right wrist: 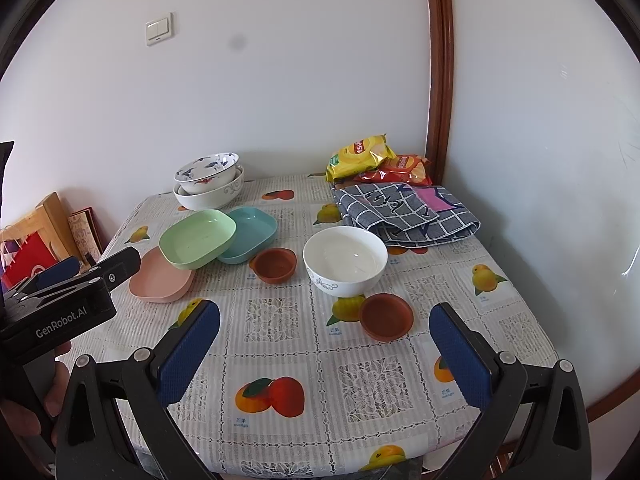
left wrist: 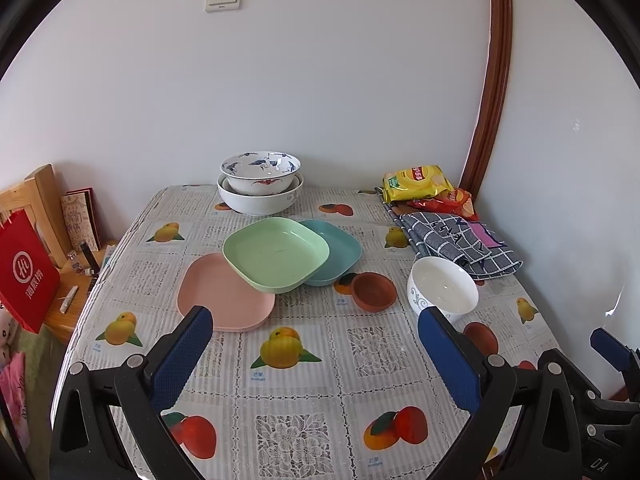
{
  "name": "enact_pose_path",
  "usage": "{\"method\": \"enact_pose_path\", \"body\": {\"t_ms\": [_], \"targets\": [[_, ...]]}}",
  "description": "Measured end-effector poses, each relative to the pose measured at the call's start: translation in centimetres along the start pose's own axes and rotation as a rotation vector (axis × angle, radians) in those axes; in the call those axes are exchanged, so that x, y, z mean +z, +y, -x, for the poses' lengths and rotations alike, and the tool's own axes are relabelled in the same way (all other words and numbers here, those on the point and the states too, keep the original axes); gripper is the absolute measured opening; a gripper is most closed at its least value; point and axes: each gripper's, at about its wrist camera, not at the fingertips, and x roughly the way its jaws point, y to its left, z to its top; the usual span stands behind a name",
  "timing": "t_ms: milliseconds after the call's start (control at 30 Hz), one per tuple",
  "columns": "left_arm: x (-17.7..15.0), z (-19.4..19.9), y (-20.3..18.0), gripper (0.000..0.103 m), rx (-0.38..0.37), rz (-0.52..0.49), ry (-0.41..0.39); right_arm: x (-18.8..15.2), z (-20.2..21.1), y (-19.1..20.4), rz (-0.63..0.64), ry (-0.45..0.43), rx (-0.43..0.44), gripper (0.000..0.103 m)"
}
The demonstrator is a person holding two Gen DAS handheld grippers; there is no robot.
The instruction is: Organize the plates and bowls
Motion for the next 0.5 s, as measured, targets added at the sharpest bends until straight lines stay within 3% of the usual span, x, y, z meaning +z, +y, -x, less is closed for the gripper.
{"method": "enact_pose_path", "body": {"t_ms": [500], "targets": [[-0.22,0.06,0.02,0.103,0.001,-0.001,0.001,0.10,-0.05,0.09,0.001,0.004,0.000,0.103]]}}
